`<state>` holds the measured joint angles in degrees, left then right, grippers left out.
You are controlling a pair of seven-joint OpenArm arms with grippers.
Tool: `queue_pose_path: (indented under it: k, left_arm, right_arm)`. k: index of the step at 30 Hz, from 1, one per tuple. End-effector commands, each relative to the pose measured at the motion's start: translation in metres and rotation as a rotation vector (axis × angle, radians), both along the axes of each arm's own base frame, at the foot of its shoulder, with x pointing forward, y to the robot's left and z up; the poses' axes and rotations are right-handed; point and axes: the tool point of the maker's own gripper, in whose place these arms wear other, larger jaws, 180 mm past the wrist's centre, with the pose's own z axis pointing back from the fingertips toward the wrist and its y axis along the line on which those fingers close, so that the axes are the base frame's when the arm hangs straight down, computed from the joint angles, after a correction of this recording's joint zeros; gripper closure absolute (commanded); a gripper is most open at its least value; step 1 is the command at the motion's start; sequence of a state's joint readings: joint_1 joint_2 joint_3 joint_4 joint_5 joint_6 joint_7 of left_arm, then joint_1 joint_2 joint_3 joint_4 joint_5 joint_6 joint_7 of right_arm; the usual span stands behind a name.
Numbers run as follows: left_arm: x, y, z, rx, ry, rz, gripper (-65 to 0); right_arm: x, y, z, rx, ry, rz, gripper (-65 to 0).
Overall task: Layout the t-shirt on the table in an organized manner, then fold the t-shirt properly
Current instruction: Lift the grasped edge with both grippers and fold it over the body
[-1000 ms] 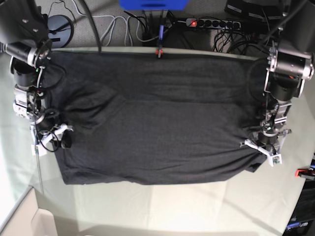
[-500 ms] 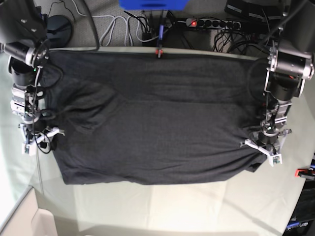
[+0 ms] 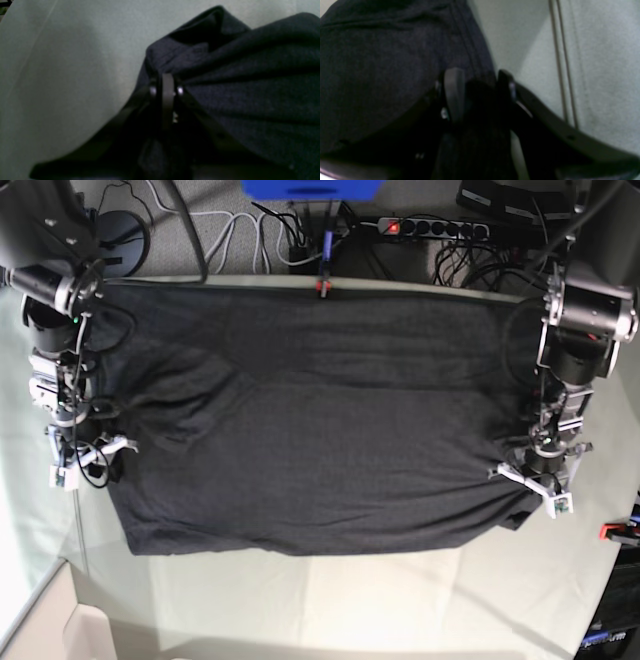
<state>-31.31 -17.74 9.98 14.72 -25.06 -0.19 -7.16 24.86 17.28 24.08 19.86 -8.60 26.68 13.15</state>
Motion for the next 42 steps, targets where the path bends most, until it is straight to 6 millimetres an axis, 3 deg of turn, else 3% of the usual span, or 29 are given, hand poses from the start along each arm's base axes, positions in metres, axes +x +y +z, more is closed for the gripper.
queue_pose_path:
  k: [1,4,12,14,21,27,29,31,35,42]
  left_arm:
    - [0.013,0.007,0.016,0.015,-0.041,0.007,-0.8]
    - [0.011,0.008,0.015,0.013,-0.038,0.012,-0.8]
    - [0.013,0.008,0.017,0.009,-0.043,0.013,-0.8]
    - [0.013,0.008,0.017,0.009,-0.043,0.013,-0.8]
    - [0.012,0.014,0.018,0.01,-0.046,0.025,-0.8]
    - [0.006,0.025,0.015,-0.081,-0.018,0.122,-0.6]
    - [0.015,0.022,0.025,-0.109,-0.032,0.123,0.0]
    - [0.009,0.017,0.023,-0.126,-0.017,0.11,0.0]
    - [0.007,0.003,0.046,-0.158,-0.063,0.062,0.0]
    - [-0.019,0.02,0.084,-0.205,-0.119,0.103,0.0]
  right_arm:
    - [0.003,-0.007,0.004,-0.018,0.003,-0.005,-16.1]
    - [0.003,-0.01,0.005,-0.023,0.004,-0.005,0.0]
    - [0.001,-0.025,0.012,-0.045,-0.012,-0.02,0.0]
    - [0.001,-0.03,0.021,-0.058,-0.039,0.0,0.0]
    - [-0.006,-0.02,0.063,-0.077,-0.198,0.051,0.0]
    - [-0.016,-0.011,0.078,-0.139,-0.201,0.084,0.0]
    - [-0.019,-0.003,0.082,-0.15,-0.212,0.093,0.0]
    - [-0.023,0.002,0.088,-0.162,-0.228,0.111,0.0]
    - [-0.031,0.026,0.092,-0.129,-0.251,0.186,0.0]
    - [-0.052,0.035,0.089,-0.146,-0.242,0.199,0.0]
